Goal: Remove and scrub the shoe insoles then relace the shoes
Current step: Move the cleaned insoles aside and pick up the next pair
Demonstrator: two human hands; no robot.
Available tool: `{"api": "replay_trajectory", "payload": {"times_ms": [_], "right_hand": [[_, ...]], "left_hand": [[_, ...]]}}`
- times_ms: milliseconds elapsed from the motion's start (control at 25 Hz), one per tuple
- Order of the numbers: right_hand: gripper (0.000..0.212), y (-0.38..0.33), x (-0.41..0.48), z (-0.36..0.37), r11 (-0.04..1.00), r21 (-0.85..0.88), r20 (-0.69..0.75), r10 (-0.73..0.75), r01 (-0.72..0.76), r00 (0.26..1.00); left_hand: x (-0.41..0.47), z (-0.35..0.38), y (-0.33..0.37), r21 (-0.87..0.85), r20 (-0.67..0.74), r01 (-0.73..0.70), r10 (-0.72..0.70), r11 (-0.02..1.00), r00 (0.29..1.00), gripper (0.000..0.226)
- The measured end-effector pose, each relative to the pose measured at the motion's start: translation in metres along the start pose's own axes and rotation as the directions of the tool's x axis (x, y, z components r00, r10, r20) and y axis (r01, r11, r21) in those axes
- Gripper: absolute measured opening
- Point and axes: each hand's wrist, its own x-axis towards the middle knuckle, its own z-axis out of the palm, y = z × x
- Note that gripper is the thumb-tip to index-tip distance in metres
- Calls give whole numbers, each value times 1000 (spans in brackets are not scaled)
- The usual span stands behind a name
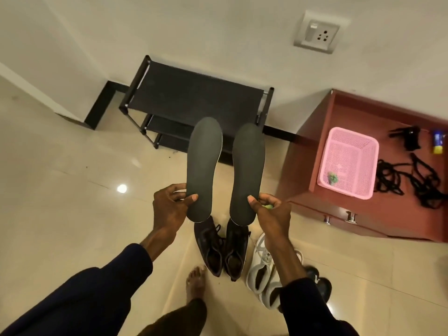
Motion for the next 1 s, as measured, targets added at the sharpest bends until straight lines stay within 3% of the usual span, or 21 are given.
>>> {"api": "replay_trajectory", "payload": {"times_ms": [240, 360, 560, 720, 1000], "right_hand": [[27, 6, 62, 61, 999, 8, -5, 37, -37, 999], [24, 11, 86, 96, 995, -17, -32, 98, -98, 995], [28, -16, 130, 140, 991, -4, -105, 135, -136, 985], [31, -40, 162, 163, 992, 16, -164, 127, -126, 978], [35, -62, 206, 179, 988, -1, -212, 150, -154, 966]], "left_hand": [[82, 22, -11, -35, -25, 25, -26, 999, 999, 43], [137, 19, -8, 47, -23, 24, -23, 999, 999, 42], [216, 28, 19, 131, 82, -56, 45, 990, 996, 43], [250, 42, 32, 128, 126, -101, 85, 987, 988, 46], [297, 69, 39, 56, 162, -62, 53, 996, 985, 49]]}}
